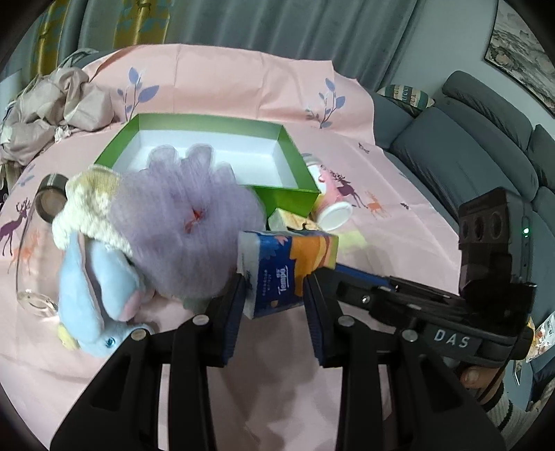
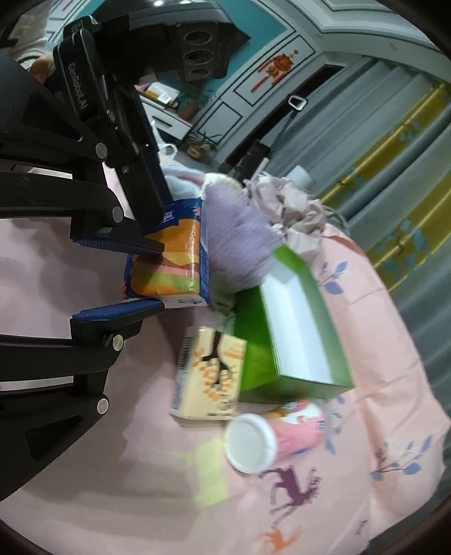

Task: Organize soft objects
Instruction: 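Grasp the blue juice carton with the right gripper and lift it, then carry the carton over the green box and release it inside, then move the right gripper to the purple mesh bath puff and grasp it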

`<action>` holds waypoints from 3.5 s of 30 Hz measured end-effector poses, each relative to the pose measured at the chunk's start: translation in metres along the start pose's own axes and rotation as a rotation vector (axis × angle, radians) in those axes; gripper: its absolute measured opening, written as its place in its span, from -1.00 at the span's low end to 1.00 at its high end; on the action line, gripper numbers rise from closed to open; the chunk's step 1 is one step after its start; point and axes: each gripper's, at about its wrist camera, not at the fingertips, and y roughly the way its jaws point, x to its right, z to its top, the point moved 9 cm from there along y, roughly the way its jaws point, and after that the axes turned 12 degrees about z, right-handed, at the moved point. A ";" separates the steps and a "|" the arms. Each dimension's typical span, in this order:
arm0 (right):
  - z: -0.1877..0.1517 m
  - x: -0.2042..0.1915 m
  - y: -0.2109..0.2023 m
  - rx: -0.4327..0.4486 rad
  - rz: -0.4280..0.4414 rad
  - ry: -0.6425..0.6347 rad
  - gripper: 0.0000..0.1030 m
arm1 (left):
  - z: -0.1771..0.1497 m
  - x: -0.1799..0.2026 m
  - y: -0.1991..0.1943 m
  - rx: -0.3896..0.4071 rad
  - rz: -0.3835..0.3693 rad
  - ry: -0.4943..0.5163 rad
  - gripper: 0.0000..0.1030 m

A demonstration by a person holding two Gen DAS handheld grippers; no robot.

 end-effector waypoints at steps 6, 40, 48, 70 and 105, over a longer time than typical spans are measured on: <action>0.020 -0.016 -0.012 0.045 -0.014 -0.071 -0.43 | 0.020 0.000 -0.010 0.040 0.006 0.008 -0.41; 0.135 0.065 0.062 0.078 -0.190 -0.030 -0.04 | 0.126 -0.060 0.088 -0.053 0.131 -0.026 0.73; 0.112 0.064 0.023 0.093 -0.185 -0.015 0.12 | 0.119 -0.082 0.040 -0.012 0.112 -0.080 0.97; 0.049 0.023 -0.014 0.082 -0.183 -0.030 0.30 | 0.047 -0.123 -0.062 0.059 0.073 -0.198 0.98; 0.009 -0.006 0.066 -0.049 -0.147 -0.200 0.30 | 0.039 -0.062 0.027 -0.030 0.033 -0.005 0.64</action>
